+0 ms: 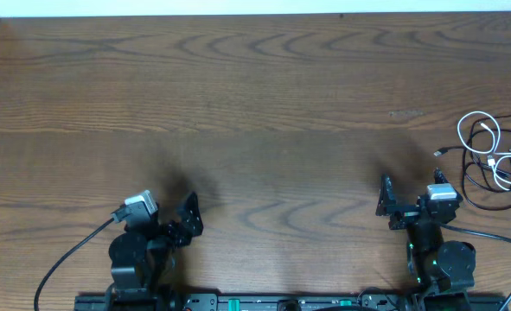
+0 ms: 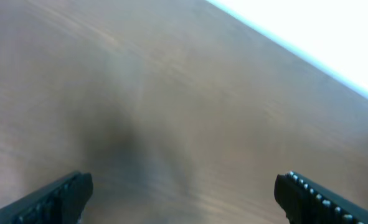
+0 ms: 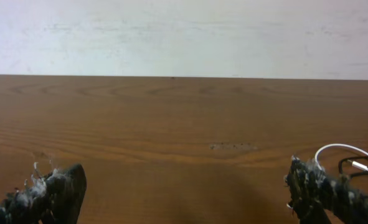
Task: Untangle cables
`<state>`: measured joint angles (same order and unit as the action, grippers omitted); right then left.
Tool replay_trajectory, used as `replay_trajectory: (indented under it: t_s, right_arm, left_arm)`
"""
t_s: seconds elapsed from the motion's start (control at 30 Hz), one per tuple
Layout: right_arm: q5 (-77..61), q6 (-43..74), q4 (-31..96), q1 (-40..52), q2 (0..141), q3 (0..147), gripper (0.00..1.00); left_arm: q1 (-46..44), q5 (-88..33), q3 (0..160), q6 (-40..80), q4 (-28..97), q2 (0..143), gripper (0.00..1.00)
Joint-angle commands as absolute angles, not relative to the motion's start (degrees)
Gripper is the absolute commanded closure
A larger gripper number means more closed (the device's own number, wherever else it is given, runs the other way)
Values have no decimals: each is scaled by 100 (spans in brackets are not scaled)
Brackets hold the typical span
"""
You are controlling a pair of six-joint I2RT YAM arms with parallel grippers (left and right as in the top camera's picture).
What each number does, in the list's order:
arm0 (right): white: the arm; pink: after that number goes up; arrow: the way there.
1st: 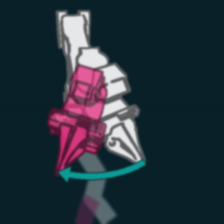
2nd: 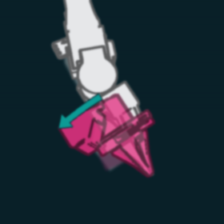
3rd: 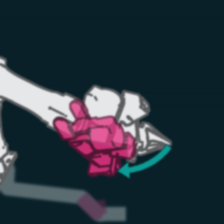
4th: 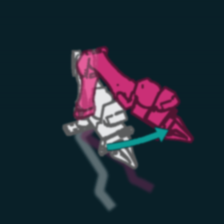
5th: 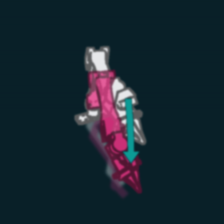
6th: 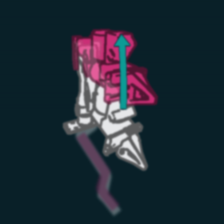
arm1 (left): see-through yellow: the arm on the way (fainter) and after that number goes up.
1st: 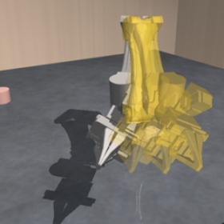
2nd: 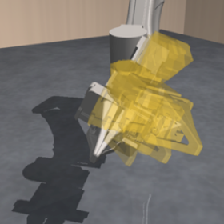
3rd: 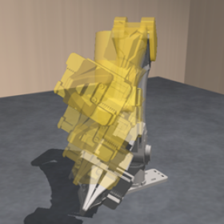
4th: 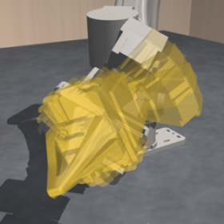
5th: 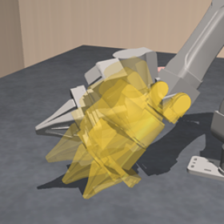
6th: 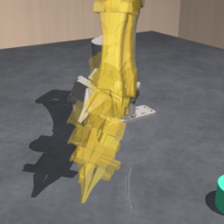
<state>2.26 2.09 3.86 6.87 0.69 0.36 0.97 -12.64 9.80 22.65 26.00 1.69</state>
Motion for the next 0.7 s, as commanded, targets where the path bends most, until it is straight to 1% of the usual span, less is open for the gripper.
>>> replay_trajectory:
  t_s: [0.0,0.17,0.27,0.37,0.4,0.6,0.67]
  right_arm:
    - [196,119,412,642,30,30,1]
    - [193,119,412,642,30,30,1]
    - [196,119,412,642,30,30,1]
    - [196,119,412,642,30,30,1]
    - [196,119,412,642,30,30,1]
    - [196,119,410,642,30,30,1]
    - [196,119,412,642,30,30,1]
  left_arm:
    - [158,-1396,615,2064,1658,12,2]
    - [158,-1393,27,1468,-279,8,2]
    - [158,-1376,23,733,-659,8,2]
    - [158,-1372,23,-73,-648,8,2]
    - [158,-1372,23,-150,-556,8,2]
    - [158,-1369,23,-148,331,8,2]
    - [158,-1372,23,-148,261,8,3]
